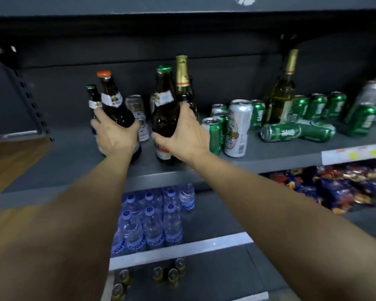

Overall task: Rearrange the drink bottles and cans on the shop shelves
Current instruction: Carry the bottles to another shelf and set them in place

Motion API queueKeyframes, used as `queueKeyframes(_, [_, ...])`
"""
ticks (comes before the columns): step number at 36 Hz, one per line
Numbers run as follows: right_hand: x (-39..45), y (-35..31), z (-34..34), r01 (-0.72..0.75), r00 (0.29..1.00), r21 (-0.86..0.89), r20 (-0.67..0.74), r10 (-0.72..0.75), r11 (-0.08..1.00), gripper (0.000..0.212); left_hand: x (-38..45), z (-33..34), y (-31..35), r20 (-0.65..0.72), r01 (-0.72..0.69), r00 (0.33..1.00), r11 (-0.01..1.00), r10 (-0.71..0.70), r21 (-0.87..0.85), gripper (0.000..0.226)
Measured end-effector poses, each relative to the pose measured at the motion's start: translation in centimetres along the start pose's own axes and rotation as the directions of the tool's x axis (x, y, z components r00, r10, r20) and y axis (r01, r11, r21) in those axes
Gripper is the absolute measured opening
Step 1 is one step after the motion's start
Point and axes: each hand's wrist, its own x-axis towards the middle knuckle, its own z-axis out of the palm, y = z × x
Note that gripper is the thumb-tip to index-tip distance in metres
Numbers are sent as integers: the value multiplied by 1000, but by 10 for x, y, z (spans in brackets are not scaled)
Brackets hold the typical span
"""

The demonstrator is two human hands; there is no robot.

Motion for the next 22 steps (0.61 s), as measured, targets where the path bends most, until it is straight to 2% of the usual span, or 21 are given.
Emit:
queueKeyframes(3, [-18, 12, -34, -36, 998, -18, -44, 35, 999, 87, -24, -9, 29, 13, -76, 997, 997, 76, -3, 82])
queueKeyframes(7, [-57, 50, -82, -149, 986, -61, -86, 143, 987, 79, -75, -8, 64, 83, -143, 986, 989, 145, -21, 83])
queueKeyframes(12, [-122, 113, -154, -328, 942, -159, -134, 309, 931, 69, -173, 17, 103, 264, -153, 949, 984, 171, -86, 82])
queueKeyframes(16, [-176, 161, -211, -501, 856, -127, -217, 469, 856, 65, -267, 49, 130, 463, -163, 859, 975, 217, -153, 78])
queueKeyframes(22, [-254, 227, -290, -671, 727, -146, -322, 606, 727, 71, -415, 80, 178, 692, -222, 654, 952, 307, -212, 78])
